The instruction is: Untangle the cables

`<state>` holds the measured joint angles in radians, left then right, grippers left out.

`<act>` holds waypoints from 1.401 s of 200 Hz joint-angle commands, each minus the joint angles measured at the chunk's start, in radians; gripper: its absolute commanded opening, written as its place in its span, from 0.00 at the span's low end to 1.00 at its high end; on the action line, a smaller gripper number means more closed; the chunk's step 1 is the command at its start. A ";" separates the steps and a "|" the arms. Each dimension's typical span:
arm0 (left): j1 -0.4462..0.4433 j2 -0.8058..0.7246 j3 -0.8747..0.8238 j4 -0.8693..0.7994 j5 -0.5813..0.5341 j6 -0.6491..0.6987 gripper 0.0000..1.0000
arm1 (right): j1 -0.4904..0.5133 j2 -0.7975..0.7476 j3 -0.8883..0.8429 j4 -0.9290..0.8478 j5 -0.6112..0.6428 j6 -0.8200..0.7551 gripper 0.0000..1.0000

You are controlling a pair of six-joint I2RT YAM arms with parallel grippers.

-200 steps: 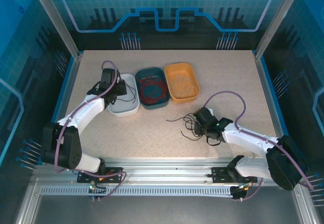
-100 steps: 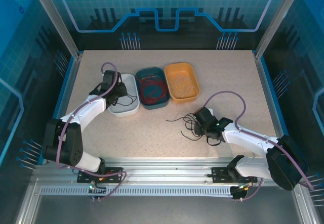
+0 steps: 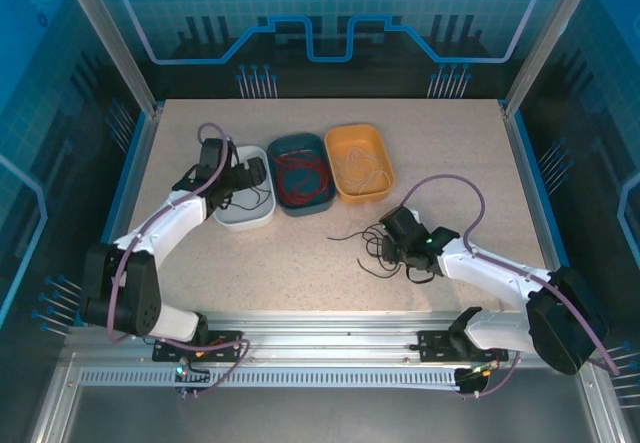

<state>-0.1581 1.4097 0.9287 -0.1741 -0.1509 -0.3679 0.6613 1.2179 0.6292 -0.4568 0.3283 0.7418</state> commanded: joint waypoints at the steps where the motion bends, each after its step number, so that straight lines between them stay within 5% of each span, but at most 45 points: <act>1: -0.002 -0.098 -0.057 0.030 0.092 -0.023 0.99 | -0.017 0.005 0.053 -0.060 -0.010 0.023 0.36; 95: -0.221 -0.407 -0.285 0.112 0.129 -0.056 0.99 | -0.060 0.067 0.062 -0.051 -0.131 -0.089 0.50; 192: -0.232 -0.477 -0.358 0.142 0.133 -0.086 0.99 | -0.062 0.299 0.188 -0.062 -0.126 -0.156 0.49; 232: -0.231 -0.474 -0.356 0.129 0.131 -0.079 0.99 | -0.062 0.305 0.215 -0.057 -0.124 -0.157 0.40; 280: -0.233 -0.466 -0.359 0.145 0.144 -0.084 0.99 | -0.062 0.282 0.221 -0.045 -0.098 -0.163 0.42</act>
<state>-0.3847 0.9363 0.5713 -0.0616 -0.0284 -0.4461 0.6117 1.5208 0.8261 -0.5037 0.2089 0.5896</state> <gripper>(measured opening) 0.992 0.419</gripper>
